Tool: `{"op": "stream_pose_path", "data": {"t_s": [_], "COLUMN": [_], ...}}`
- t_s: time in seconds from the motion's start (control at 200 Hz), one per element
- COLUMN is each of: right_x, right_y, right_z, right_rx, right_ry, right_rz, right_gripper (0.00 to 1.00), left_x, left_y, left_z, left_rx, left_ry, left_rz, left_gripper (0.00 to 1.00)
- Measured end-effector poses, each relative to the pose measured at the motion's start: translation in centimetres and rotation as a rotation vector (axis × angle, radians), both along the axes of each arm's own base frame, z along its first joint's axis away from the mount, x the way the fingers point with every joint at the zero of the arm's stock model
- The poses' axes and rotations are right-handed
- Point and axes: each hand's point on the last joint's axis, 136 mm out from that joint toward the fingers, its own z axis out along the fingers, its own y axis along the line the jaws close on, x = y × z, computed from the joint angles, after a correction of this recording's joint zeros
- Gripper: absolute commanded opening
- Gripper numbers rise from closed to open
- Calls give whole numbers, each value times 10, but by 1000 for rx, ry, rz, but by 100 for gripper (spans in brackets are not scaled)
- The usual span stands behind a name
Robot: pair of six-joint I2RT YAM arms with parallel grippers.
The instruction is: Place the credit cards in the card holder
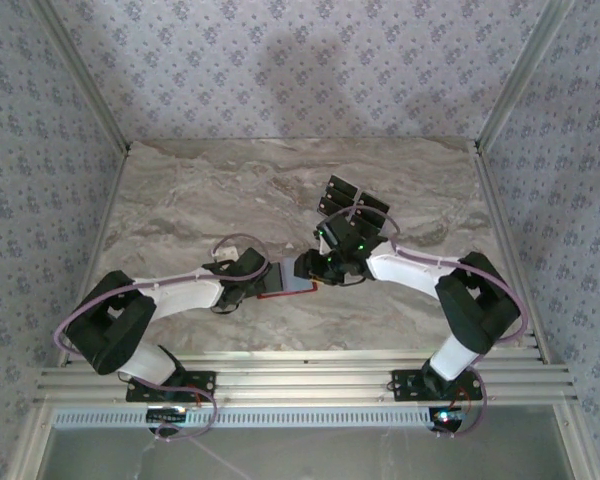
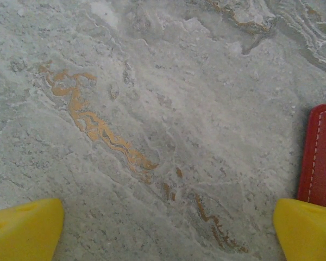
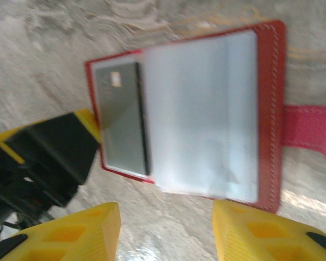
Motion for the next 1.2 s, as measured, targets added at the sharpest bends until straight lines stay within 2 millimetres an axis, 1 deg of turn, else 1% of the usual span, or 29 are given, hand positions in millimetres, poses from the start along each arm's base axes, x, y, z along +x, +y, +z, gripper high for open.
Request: {"op": "stream_pose_path", "data": {"t_s": [0.125,0.31,0.72,0.879,1.199], "right_x": [-15,-25,-17,-12,-8], "right_y": [-2,4,-1,0,5], "right_z": [-12,-21,-33,-34,-34], "right_rx": [-37,-54,-83,-82,-73], "right_ry": [31,51,67,66,60], "right_rz": [21,43,16,9,14], "right_gripper": [48,47,47,46,45], "left_x": [0,0,0,0,1], "left_y": [0,0,0,0,-1], "left_z": [0,-1,-1,-1,-1], "left_rx": [1,4,4,5,11], "left_ry": [0,-1,-1,-3,-9], "left_rz": [-1,-2,-2,-2,-5], "left_gripper": [99,99,99,99,99]}}
